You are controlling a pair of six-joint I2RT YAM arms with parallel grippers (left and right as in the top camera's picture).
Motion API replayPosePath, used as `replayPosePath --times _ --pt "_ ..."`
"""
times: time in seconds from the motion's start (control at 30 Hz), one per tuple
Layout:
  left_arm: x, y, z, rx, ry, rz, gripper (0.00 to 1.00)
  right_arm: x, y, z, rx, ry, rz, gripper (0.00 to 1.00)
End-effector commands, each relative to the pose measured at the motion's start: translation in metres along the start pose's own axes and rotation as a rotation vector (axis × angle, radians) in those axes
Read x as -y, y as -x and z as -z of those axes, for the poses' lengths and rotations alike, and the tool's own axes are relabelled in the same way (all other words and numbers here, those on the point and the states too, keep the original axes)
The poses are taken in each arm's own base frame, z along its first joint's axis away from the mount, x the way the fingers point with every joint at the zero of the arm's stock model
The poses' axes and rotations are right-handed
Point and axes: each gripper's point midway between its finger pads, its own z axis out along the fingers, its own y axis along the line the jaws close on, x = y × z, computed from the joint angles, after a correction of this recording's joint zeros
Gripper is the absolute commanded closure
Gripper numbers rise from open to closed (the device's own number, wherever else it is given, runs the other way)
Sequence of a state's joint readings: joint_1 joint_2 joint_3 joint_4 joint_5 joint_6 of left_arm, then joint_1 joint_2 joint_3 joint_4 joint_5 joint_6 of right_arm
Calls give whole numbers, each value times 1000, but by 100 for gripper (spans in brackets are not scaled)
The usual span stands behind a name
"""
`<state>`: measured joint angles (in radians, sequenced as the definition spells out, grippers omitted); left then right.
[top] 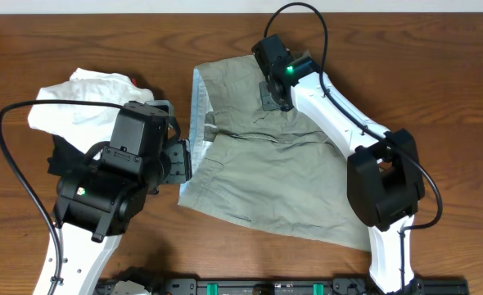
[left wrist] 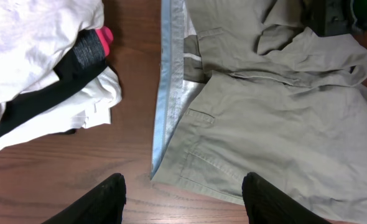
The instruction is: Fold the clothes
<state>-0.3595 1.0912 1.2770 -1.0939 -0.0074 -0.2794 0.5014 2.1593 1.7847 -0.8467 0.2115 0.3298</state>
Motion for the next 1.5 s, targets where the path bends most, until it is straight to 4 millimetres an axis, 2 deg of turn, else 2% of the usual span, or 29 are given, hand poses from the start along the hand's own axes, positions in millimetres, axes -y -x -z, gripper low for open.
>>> replayPosePath --times 0.0,0.07,0.1,0.13,0.2,0.4,0.47,0.6,0.73,0.87,0.93,1.03,1.17,1.37,1.4,1.47 --pt "-2 5 4 17 7 -11 38 -6 3 5 9 40 7 74" --pt "-2 5 4 17 7 -11 38 -7 4 5 11 46 6 88" --pt "-2 5 4 17 7 -11 38 -6 4 4 12 43 5 91" --pt "-2 5 4 17 7 -11 37 -5 5 4 16 37 5 90" --pt "-2 4 4 16 7 -12 37 -3 9 4 29 37 -2 79" --pt "-2 5 4 17 7 -11 37 -1 11 3 28 49 -12 87" --pt "-2 5 4 17 7 -11 37 -1 10 3 28 48 -12 98" --pt "-2 5 4 17 7 -11 37 1 11 3 31 40 -13 99" --pt "-2 4 4 16 7 -12 37 29 15 18 56 -76 -15 99" --pt "-2 5 4 17 7 -11 37 73 15 53 75 -247 -21 99" --pt "-2 5 4 17 7 -11 38 85 8 66 43 -281 59 99" --pt "-2 5 4 17 7 -11 37 92 -8 74 -40 -288 192 99" --pt "-2 5 4 17 7 -12 37 79 -33 72 -156 -188 333 99" --pt "-2 5 4 17 7 -12 38 77 -65 78 -289 -130 385 99" --pt "-2 5 4 17 7 -12 37 74 -69 79 -310 -104 414 97" --pt "-2 5 4 17 7 -12 37 69 -74 80 -329 -60 450 82"
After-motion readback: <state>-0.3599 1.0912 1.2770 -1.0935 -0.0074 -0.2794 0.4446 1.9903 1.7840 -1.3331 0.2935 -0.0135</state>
